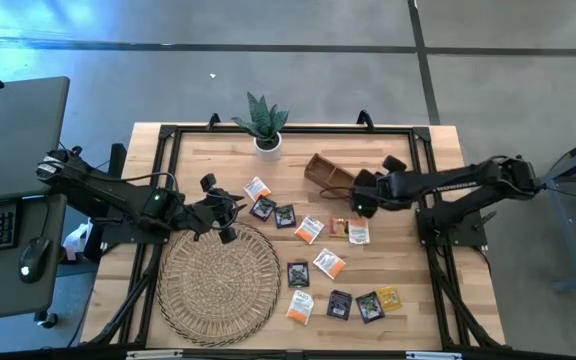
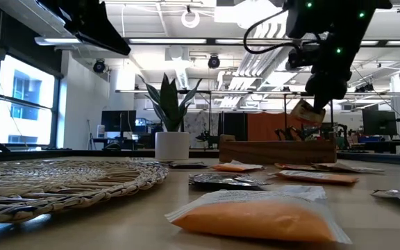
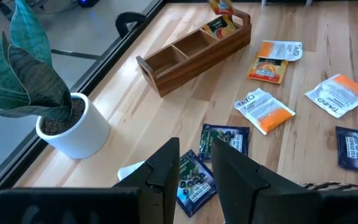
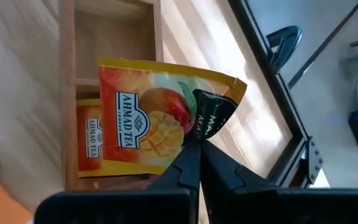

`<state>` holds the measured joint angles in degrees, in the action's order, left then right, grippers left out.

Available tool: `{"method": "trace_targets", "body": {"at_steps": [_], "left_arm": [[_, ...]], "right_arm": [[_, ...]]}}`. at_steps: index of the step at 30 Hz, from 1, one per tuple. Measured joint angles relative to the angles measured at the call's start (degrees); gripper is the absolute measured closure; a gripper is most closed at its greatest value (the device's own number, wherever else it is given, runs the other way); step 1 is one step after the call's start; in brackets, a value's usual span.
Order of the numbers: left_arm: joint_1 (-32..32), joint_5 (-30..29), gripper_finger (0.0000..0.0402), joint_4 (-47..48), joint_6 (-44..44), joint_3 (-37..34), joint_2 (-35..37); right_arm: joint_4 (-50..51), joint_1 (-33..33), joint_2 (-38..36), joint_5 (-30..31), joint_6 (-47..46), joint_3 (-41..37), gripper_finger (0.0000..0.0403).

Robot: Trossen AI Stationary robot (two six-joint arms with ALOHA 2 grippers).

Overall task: Pick & Place Tea
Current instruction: Put the orange tea bag into the right section of the wooden organizer

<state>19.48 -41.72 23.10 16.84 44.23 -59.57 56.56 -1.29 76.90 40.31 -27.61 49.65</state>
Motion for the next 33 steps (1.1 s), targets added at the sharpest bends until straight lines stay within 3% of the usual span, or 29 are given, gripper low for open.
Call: {"method": "trace_targets", "body": {"at_steps": [10, 21, 28, 33], "left_arm": [[-0.02, 0.01, 0.031, -0.01, 0.02, -0.02, 0.0], [-0.01, 0.03, 0.031, 0.01, 0.0, -0.02, 0.0], [0.0, 0.05, 0.031, 0.01, 0.0, -0.02, 0.0], [-0.02, 0.05, 0.031, -0.24, 0.02, -0.02, -0.63]], "right_arm": [[-0.01, -4.37, 0.14, -5.09, 1.13, 0.01, 0.0388], [-0.7, -5.06, 0.14, -6.86, 3.45, 0.09, 0.0317], [-1.17, -4.17, 0.01, -21.25, -0.14, 4.91, 0.0302], [-7.85, 1.62, -0.04, -27.64, -0.66, 6.73, 0.0302]]}}
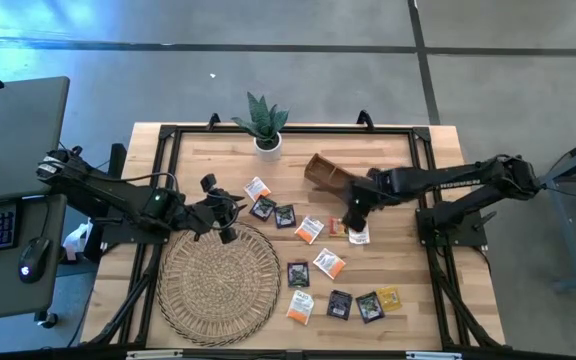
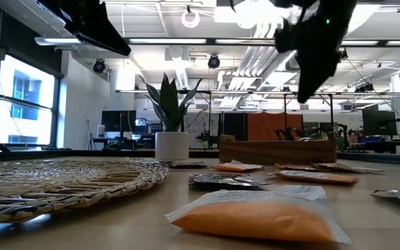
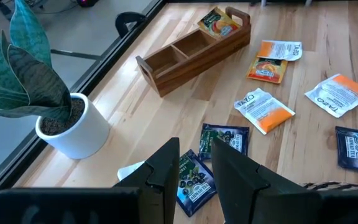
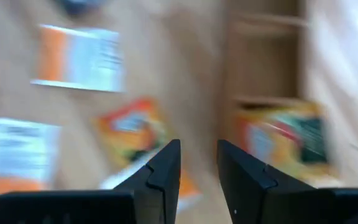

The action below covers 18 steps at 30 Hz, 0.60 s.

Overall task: Pick & Place Tea
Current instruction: Put the orange tea bag into the right section of the wooden organizer

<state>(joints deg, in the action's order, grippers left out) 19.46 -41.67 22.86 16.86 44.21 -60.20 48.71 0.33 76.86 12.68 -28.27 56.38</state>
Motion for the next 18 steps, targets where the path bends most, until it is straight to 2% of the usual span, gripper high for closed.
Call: {"method": "trace_targets", "body": {"at_steps": [8, 18], "left_arm": [[0.0, 0.28, 0.031, -0.05, -0.02, -0.09, -2.08], [0.02, 0.26, 0.031, -3.67, -0.04, -0.07, -2.58]], "right_arm": [[-18.73, 12.66, 0.0, -2.68, -5.79, -2.76, 0.0299], [-34.88, 23.05, 0.0, -3.73, -9.53, -5.81, 0.0257]]}}
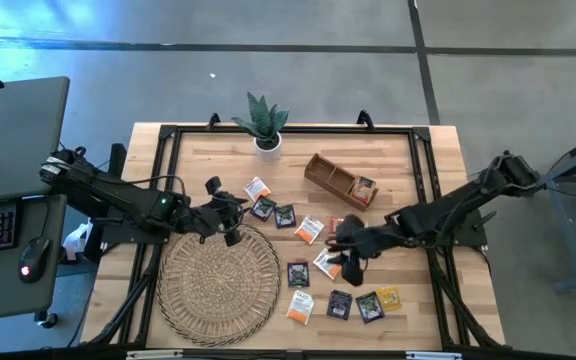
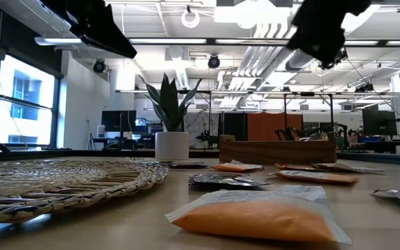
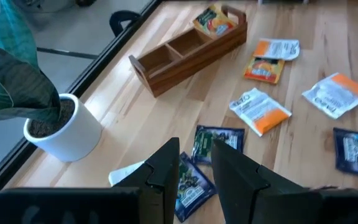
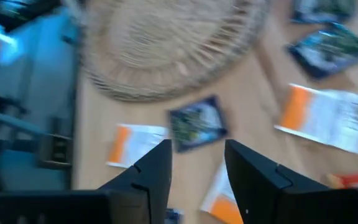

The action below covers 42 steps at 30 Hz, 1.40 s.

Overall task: Pick & Place Tea
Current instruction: Put the orange tea bag into the right section of the wooden organizer

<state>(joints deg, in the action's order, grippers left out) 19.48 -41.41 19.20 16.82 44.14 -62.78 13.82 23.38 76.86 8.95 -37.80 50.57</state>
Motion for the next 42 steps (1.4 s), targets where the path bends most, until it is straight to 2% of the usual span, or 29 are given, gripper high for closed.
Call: {"method": "trace_targets", "body": {"at_steps": [5, 9, 13, 16, 21, 24, 27, 33, 39, 42], "left_arm": [[0.0, 0.0, 0.031, -0.28, 0.0, 0.0, 0.0], [0.0, 0.02, 0.031, -1.25, 0.02, 0.0, 0.0], [0.0, 0.02, 0.031, -3.87, 0.02, 0.0, 0.0], [0.0, 0.15, 0.031, -5.14, 0.02, 0.0, 0.0], [0.0, 0.68, 0.031, -6.11, 0.02, 0.02, 0.0], [0.0, 0.76, 0.031, -6.07, 0.01, 0.02, 0.0], [0.0, 0.76, 0.031, -5.8, 0.0, 0.02, 0.0], [0.0, 0.79, 0.031, -5.74, 0.0, 0.04, 0.0], [0.0, 0.82, 0.031, -5.61, -1.47, 0.05, 0.0], [0.0, 0.83, 0.031, -5.61, -1.53, 0.07, 0.0]], "right_arm": [[-4.77, 3.65, 0.0, 1.38, 1.47, 0.0, 0.0258], [-3.99, 5.35, 0.14, 4.62, 2.37, 0.0, 0.0258], [-2.91, 5.29, 2.87, 5.28, 5.44, 0.07, 0.0258], [1.83, 3.4, 6.03, 5.62, 9.5, 0.07, 0.0258], [17.27, -3.15, 9.49, 8.12, 11.71, 0.04, 0.0258], [20.18, -7.98, 9.81, 8.69, 12.41, 0.04, 0.0258], [18.84, -12.47, 9.81, 8.45, 14.72, 0.04, 0.0258], [16.66, -18.82, 10.1, 3.71, 17.77, -1.46, 0.0259], [6.64, -21.51, 10.16, 0.19, 17.54, -9.01, 0.0259], [2.64, -21.7, 10.16, -0.37, 20.57, -12.13, 0.0259]]}}
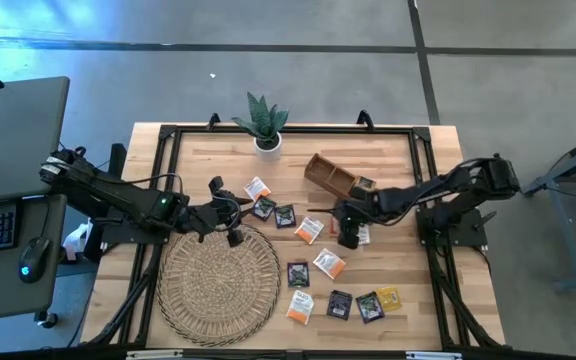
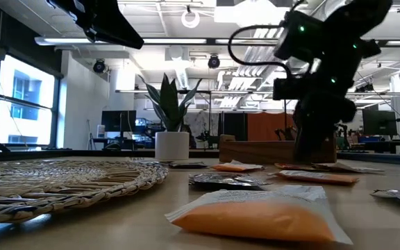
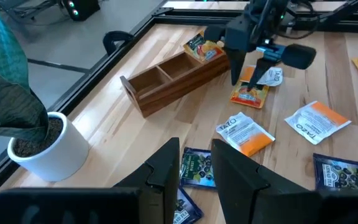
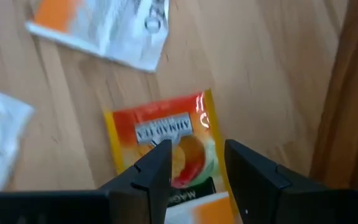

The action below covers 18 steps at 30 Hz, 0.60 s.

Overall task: Pick & Place Tea
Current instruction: Put the orange tea bag into the right section of the wooden organizer

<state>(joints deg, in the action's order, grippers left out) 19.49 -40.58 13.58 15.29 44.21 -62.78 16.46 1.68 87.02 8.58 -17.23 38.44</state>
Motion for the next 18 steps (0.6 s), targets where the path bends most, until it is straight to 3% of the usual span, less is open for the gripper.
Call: {"method": "trace_targets", "body": {"at_steps": [11, 18], "left_arm": [[0.0, 0.0, 0.031, 0.0, -0.02, 0.0, 0.0], [-0.01, 0.0, 0.031, 0.0, -0.02, 0.0, 0.0]], "right_arm": [[-4.63, 0.27, -0.28, -3.32, 4.28, -5.32, 0.0263], [-4.49, 0.23, -0.22, -6.86, 4.89, -5.38, 0.0333]]}}
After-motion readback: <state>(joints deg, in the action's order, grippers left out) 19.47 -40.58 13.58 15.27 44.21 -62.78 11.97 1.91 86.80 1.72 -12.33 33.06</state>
